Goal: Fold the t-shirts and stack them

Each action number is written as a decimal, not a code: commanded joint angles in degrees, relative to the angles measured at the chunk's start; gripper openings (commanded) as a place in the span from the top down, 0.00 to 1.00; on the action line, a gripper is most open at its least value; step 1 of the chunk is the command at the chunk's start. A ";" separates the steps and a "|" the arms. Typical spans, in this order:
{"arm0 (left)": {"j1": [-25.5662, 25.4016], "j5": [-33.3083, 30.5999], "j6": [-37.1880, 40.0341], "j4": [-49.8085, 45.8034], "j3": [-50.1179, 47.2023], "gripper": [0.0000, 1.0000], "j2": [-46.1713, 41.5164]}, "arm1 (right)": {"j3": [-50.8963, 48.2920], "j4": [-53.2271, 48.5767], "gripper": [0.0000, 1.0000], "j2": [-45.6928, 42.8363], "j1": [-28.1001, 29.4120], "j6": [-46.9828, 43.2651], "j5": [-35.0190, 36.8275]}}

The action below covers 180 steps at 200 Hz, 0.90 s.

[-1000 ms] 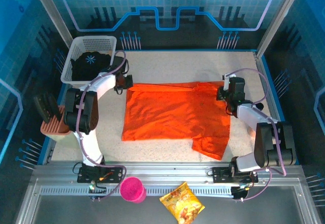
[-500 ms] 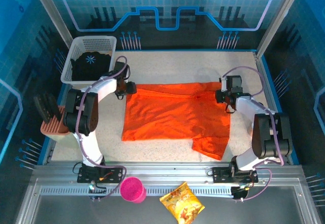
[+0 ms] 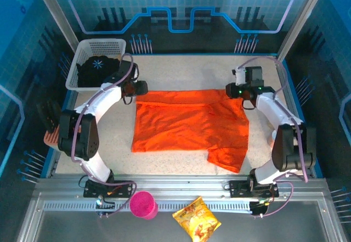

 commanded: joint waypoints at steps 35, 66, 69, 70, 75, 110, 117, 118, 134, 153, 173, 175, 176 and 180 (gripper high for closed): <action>-2.13 1.46 -1.24 -4.86 8.91 1.00 12.48 | 2.14 -2.34 1.00 10.02 5.78 3.77 -3.55; -3.05 -1.34 -2.55 -5.21 6.89 1.00 14.97 | 0.63 -2.53 1.00 11.95 7.17 4.40 -4.25; -3.05 -1.78 -2.64 -5.34 6.74 1.00 15.28 | 0.77 -2.86 1.00 12.26 7.24 4.44 -4.77; -3.05 -1.89 -2.70 -5.40 6.69 1.00 15.40 | 0.76 -2.89 1.00 12.39 7.24 4.46 -4.91; -3.05 -2.55 -2.96 -5.51 6.34 1.00 15.91 | 0.94 -3.04 1.00 12.87 7.37 4.69 -5.43; -3.05 -4.80 -4.15 -5.65 4.80 1.00 18.40 | 3.85 -8.59 1.00 15.86 8.03 6.61 -1.94; -3.05 -4.99 -4.38 -6.16 5.14 1.00 18.87 | 4.88 -10.90 1.00 16.51 8.18 7.01 -1.16; -3.01 -5.00 -4.36 -6.24 5.19 1.00 18.95 | 5.10 -11.26 1.00 16.58 8.19 7.11 -1.04; -2.96 -4.92 -4.77 -7.24 6.30 1.00 19.93 | 6.83 -15.51 1.00 17.65 8.72 8.62 1.21; -2.97 -5.24 -5.89 -8.51 8.06 0.95 21.01 | 6.66 -16.98 1.00 18.14 9.34 10.66 2.26; -2.88 -6.27 -7.21 -9.19 9.80 0.89 22.04 | 6.60 -16.48 1.00 19.46 9.37 12.45 2.57; -2.88 -6.26 -7.28 -9.15 9.99 0.89 22.11 | 6.80 -16.52 1.00 19.65 9.42 12.47 2.59; -2.83 -6.25 -7.30 -9.24 10.08 0.89 22.11 | 6.89 -16.61 1.00 19.78 9.38 12.52 2.64; -2.79 -6.09 -7.39 -9.27 10.51 0.88 22.16 | 7.25 -16.74 1.00 20.23 9.40 12.62 2.63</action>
